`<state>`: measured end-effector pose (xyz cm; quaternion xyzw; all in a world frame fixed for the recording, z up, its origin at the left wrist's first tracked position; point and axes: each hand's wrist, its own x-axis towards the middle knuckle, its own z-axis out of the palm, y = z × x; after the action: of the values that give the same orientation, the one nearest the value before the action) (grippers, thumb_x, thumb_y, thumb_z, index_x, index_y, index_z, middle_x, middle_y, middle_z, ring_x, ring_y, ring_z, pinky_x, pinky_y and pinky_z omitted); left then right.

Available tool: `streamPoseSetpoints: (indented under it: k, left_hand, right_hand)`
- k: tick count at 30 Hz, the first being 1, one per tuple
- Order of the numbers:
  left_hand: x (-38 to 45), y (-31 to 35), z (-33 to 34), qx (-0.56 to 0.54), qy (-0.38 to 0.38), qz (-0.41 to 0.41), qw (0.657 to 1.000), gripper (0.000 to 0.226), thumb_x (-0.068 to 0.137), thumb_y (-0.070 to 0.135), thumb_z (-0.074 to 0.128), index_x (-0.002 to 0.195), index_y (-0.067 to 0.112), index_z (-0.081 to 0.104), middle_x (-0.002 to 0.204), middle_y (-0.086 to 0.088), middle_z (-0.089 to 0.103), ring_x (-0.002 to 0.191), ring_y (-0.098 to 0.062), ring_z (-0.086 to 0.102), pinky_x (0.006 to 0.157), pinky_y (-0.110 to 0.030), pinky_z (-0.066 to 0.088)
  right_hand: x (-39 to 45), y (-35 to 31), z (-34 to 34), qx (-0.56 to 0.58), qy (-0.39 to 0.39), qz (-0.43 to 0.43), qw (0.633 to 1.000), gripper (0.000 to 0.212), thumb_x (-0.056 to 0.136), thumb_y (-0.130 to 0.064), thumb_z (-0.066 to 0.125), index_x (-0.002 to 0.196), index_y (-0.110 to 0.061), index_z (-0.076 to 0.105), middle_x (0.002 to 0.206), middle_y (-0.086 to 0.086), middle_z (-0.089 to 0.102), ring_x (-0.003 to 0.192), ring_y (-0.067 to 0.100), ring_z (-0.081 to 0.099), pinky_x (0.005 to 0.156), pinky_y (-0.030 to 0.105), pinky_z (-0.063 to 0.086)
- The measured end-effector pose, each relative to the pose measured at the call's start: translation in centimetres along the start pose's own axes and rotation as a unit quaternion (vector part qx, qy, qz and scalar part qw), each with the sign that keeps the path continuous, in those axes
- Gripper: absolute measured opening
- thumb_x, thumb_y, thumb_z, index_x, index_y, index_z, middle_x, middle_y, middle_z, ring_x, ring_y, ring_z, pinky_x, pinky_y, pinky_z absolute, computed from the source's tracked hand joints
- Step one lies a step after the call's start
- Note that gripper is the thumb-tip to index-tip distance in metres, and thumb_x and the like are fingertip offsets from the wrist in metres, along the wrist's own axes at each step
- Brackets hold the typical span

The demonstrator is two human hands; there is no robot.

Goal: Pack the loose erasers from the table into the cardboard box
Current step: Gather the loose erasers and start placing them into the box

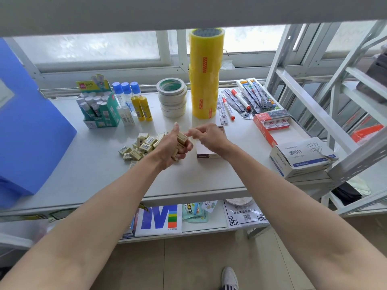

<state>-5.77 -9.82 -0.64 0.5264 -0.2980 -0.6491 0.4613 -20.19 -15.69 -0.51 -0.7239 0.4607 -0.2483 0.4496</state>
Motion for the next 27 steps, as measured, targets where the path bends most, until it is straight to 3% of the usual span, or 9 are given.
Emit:
streamPoseSetpoints:
  k: [2,5,7,9,11,14,20,25,27]
  left_hand:
    - [-0.3,-0.1,-0.1,0.008,-0.007,0.005,1.0,0.065,0.102,0.055,0.018,0.093,0.007,0.061,0.057,-0.007,0.053,0.041,-0.009,0.032,0.035,-0.019,0.027]
    - [-0.5,-0.4,-0.2,0.02,-0.002,0.0,1.0,0.07,0.1,0.059,0.017,0.091,0.007,0.063,0.057,-0.008,0.053,0.041,-0.01,0.034,0.035,-0.019,0.029]
    - [-0.5,-0.5,-0.4,0.029,0.019,-0.004,0.999,0.075,0.098,0.063,0.015,0.1,0.006,0.064,0.059,-0.009,0.055,0.044,-0.011,0.035,0.035,-0.019,0.029]
    - [-0.5,-0.6,-0.6,0.044,0.056,-0.003,0.997,0.077,0.096,0.067,0.015,0.101,0.008,0.064,0.063,-0.008,0.058,0.044,-0.01,0.037,0.036,-0.018,0.029]
    - [-0.5,-0.6,-0.8,0.062,0.084,0.003,0.994,0.072,0.097,0.065,0.019,0.1,0.008,0.062,0.067,-0.007,0.059,0.041,-0.008,0.037,0.038,-0.018,0.028]
    - [-0.5,-0.6,-1.4,0.081,0.101,0.017,0.991,0.055,0.101,0.054,0.032,0.1,0.007,0.06,0.074,-0.006,0.063,0.043,-0.008,0.037,0.039,-0.018,0.03]
    - [-0.5,-0.6,-2.1,0.097,0.086,0.038,0.991,0.023,0.093,0.028,0.065,0.102,0.006,0.062,0.083,-0.004,0.061,0.043,-0.004,0.038,0.037,-0.014,0.031]
    - [0.0,-0.5,-1.9,0.065,0.083,0.037,0.994,0.012,0.095,0.014,0.061,0.084,0.008,0.065,0.074,-0.004,0.063,0.039,-0.001,0.037,0.034,-0.014,0.028]
    - [0.3,-0.6,-1.7,0.076,0.081,0.037,0.993,0.015,0.095,0.011,0.06,0.082,0.009,0.067,0.071,-0.003,0.062,0.039,-0.001,0.038,0.033,-0.014,0.027]
  right_hand:
    - [-0.2,-0.2,0.6,0.015,-0.035,0.001,0.999,0.029,0.091,-0.034,0.062,0.098,-0.009,0.076,0.085,0.005,0.072,0.078,0.008,0.061,0.082,0.037,0.049]
    - [-0.6,-0.4,1.1,0.052,-0.067,0.007,0.996,0.03,0.084,-0.038,0.071,0.093,-0.009,0.074,0.079,0.003,0.071,0.082,0.016,0.064,0.092,0.041,0.05]
    - [-0.8,-0.5,1.2,0.078,-0.069,0.016,0.994,0.031,0.082,-0.036,0.073,0.092,-0.007,0.071,0.073,0.0,0.066,0.073,0.012,0.061,0.079,0.033,0.053]
    - [-1.2,-0.8,1.2,0.093,-0.058,0.024,0.994,0.023,0.086,-0.028,0.071,0.093,-0.007,0.067,0.073,0.0,0.063,0.063,0.007,0.054,0.061,0.021,0.046]
    - [-1.2,-0.7,1.3,0.111,-0.031,0.033,0.993,0.023,0.087,-0.024,0.069,0.097,-0.003,0.065,0.079,0.008,0.064,0.061,0.011,0.054,0.058,0.024,0.045]
    - [-1.2,-0.3,1.1,0.127,-0.004,0.038,0.991,0.023,0.087,-0.019,0.069,0.101,-0.002,0.061,0.085,0.016,0.065,0.063,0.014,0.06,0.059,0.026,0.052]
    - [-1.4,-0.1,1.1,0.123,0.007,0.027,0.992,0.016,0.088,-0.016,0.068,0.098,-0.005,0.063,0.079,0.013,0.064,0.064,0.015,0.06,0.064,0.029,0.054]
    - [-1.4,0.2,1.3,0.057,0.003,0.001,0.998,0.029,0.078,-0.019,0.078,0.104,-0.013,0.066,0.093,0.007,0.065,0.083,0.017,0.063,0.082,0.036,0.057]
    - [-1.6,0.2,1.3,0.014,0.021,-0.009,1.0,0.033,0.076,-0.023,0.08,0.103,-0.013,0.066,0.096,0.006,0.065,0.084,0.016,0.062,0.08,0.035,0.056]
